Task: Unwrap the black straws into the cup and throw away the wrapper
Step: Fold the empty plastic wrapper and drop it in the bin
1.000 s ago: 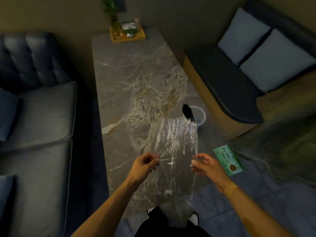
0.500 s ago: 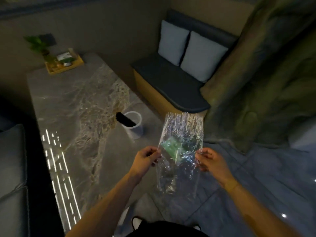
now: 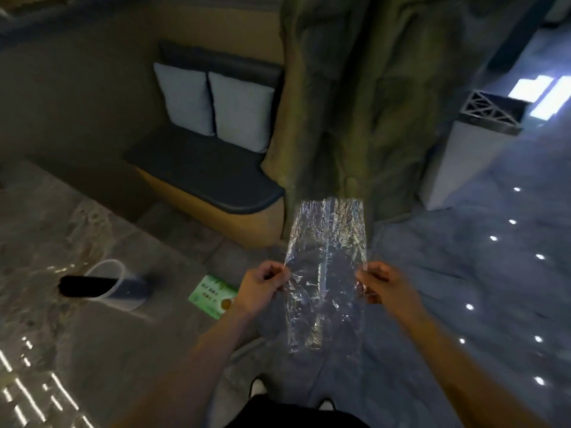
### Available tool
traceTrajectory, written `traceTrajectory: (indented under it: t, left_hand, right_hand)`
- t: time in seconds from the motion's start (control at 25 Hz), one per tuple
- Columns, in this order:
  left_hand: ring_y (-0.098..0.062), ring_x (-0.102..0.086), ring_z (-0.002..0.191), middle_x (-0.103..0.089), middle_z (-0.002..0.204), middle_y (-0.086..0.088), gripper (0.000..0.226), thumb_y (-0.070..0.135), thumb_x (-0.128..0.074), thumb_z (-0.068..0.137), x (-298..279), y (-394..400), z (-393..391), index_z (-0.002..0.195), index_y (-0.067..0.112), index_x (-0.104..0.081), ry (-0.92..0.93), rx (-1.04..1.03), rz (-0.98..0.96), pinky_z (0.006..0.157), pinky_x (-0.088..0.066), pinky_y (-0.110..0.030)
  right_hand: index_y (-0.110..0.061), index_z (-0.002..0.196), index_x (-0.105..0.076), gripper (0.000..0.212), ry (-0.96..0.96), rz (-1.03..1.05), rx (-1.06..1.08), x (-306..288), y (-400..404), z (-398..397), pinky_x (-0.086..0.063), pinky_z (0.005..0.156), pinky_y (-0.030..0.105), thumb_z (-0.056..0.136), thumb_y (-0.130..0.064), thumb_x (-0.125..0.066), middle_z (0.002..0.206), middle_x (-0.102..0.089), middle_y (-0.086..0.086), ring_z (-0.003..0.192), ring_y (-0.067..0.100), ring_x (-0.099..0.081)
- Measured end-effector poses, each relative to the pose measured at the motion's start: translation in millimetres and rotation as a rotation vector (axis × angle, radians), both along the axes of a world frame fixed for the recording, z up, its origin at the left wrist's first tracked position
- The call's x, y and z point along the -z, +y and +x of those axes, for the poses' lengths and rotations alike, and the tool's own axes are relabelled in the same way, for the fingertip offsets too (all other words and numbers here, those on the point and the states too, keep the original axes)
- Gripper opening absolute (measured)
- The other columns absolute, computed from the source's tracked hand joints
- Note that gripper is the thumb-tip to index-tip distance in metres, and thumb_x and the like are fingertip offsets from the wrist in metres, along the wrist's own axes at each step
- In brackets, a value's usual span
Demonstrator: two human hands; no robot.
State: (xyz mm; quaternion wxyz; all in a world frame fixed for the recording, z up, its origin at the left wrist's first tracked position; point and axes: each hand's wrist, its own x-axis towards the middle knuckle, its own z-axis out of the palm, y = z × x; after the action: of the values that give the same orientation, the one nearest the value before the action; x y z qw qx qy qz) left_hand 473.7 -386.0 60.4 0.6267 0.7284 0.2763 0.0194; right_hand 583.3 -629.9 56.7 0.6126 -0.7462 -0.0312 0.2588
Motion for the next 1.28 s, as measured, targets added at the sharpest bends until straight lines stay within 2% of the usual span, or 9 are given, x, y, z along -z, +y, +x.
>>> traceTrajectory:
  t: [0.08, 0.2, 0.56, 0.8, 0.96, 1.2, 1.28]
  left_hand:
    - [0.006, -0.056, 0.048, -0.063, 0.067, 0.001, 0.005, 0.008, -0.068, 0.088, 2, -13, 26, 0.084, 0.009, -0.066, -0.003, 0.068, 0.008, 0.050, -0.045, -0.010]
    - [0.005, -0.056, 0.050, -0.064, 0.067, 0.002, 0.011, 0.009, -0.068, 0.088, 8, -28, 65, 0.079, 0.015, -0.065, 0.001, 0.187, 0.011, 0.052, -0.046, -0.010]
    - [0.005, -0.058, 0.052, -0.066, 0.071, 0.001, 0.007, 0.010, -0.066, 0.090, 19, -37, 193, 0.086, 0.015, -0.064, -0.011, 0.429, 0.005, 0.051, -0.046, -0.010]
    - [0.003, -0.058, 0.051, -0.065, 0.072, -0.001, 0.015, 0.005, -0.068, 0.087, 20, -20, 277, 0.085, 0.019, -0.064, -0.006, 0.570, -0.037, 0.052, -0.046, -0.017]
    - [0.001, -0.056, 0.050, -0.064, 0.070, -0.001, 0.020, 0.003, -0.068, 0.086, 21, -21, 325, 0.081, 0.022, -0.063, -0.010, 0.659, -0.047, 0.048, -0.044, -0.012]
    - [-0.012, -0.055, 0.060, -0.064, 0.075, -0.007, 0.010, 0.003, -0.063, 0.089, 13, -54, 375, 0.086, 0.013, -0.063, -0.004, 0.737, -0.095, 0.056, -0.043, -0.022]
    - [-0.013, -0.054, 0.062, -0.063, 0.077, -0.009, 0.003, 0.005, -0.061, 0.092, 12, -73, 392, 0.094, 0.006, -0.063, 0.007, 0.766, -0.106, 0.054, -0.043, -0.020]
  right_hand:
    - [-0.017, 0.087, -0.069, 0.003, -0.018, -0.001, 0.049, 1, -22, 8, -0.055, 0.060, 0.026, 0.088, -0.020, -0.068, 0.078, -0.074, 0.010, 0.067, 0.019, -0.071]
    - [-0.020, 0.082, -0.069, 0.007, -0.017, -0.028, 0.140, 4, -46, 19, -0.056, 0.061, 0.026, 0.088, -0.021, -0.067, 0.077, -0.075, 0.009, 0.066, 0.016, -0.071]
    - [-0.006, 0.093, -0.065, 0.007, 0.022, -0.063, 0.363, 1, -63, 81, -0.053, 0.060, 0.024, 0.091, -0.013, -0.062, 0.075, -0.072, 0.005, 0.063, 0.014, -0.069]
    - [-0.020, 0.093, -0.062, 0.010, 0.020, -0.042, 0.491, -7, -42, 127, -0.054, 0.057, 0.027, 0.090, -0.011, -0.062, 0.076, -0.072, 0.006, 0.062, 0.018, -0.069]
    - [-0.010, 0.099, -0.062, 0.009, 0.042, -0.037, 0.593, -10, -37, 150, -0.052, 0.060, 0.031, 0.091, -0.012, -0.062, 0.082, -0.071, 0.013, 0.065, 0.022, -0.068]
    - [-0.007, 0.096, -0.064, 0.010, 0.057, -0.038, 0.685, -11, -61, 177, -0.053, 0.061, 0.031, 0.091, -0.014, -0.062, 0.085, -0.072, 0.014, 0.067, 0.022, -0.069]
    - [-0.010, 0.094, -0.065, 0.008, 0.056, -0.036, 0.706, -9, -78, 188, -0.054, 0.062, 0.031, 0.090, -0.017, -0.064, 0.084, -0.073, 0.012, 0.069, 0.023, -0.071]
